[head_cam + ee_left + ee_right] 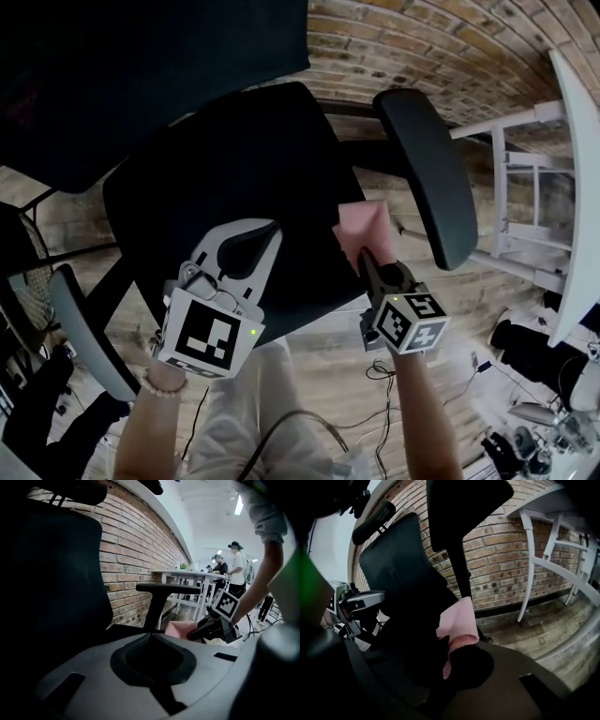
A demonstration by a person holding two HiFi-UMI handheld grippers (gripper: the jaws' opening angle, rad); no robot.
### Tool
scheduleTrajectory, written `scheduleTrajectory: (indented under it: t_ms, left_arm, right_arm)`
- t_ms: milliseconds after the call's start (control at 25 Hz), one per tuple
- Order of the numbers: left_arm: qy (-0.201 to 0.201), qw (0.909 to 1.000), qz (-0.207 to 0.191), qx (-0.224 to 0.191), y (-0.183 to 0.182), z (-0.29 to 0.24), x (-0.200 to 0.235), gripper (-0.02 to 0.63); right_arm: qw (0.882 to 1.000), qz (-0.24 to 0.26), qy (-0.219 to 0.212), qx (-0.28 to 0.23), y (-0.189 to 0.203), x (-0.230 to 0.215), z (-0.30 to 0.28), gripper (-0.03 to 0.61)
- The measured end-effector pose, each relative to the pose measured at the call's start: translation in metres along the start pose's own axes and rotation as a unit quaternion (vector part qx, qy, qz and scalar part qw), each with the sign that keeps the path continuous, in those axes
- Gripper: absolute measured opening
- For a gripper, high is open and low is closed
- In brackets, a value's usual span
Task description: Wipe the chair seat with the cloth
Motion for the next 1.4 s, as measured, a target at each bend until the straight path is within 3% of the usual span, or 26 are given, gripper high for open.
scheduleTrajectory:
  t_ms: [280, 760, 1160, 1400]
  left_arm:
    - [0.000, 0.9999, -0.014, 0.007, 0.009, 0.007, -0.003, 0.018]
    - [-0.023, 0.9994, -0.007, 0.026, 0.052, 0.050, 0.005, 0.018]
    - [-0.030, 0.9990, 0.005, 0.033, 0.078, 0.072, 0.001, 0.018]
    - [-0.031, 0.9992, 0.007, 0.026, 0.077, 0.079, 0.002, 0.018]
  right_arm:
    - [1.000, -0.007, -0.021, 0.005, 0.018, 0.020, -0.007, 0.051]
    - [0.991, 0.035, -0.118, 0.052, 0.080, 0.130, -0.034, 0.051]
    - [0.962, 0.094, -0.227, 0.121, 0.167, 0.249, -0.034, 0.051]
    - [0.945, 0.127, -0.259, 0.153, 0.200, 0.282, -0.027, 0.051]
Point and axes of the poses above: the fingertips, and each gripper's own axes: z backward along the fingers, x to its left, y out of its underside, the point moved 3 cm from there along z, backward along the fingers, and after that the axes turned 9 degrees about x, right-handed, at the moved point
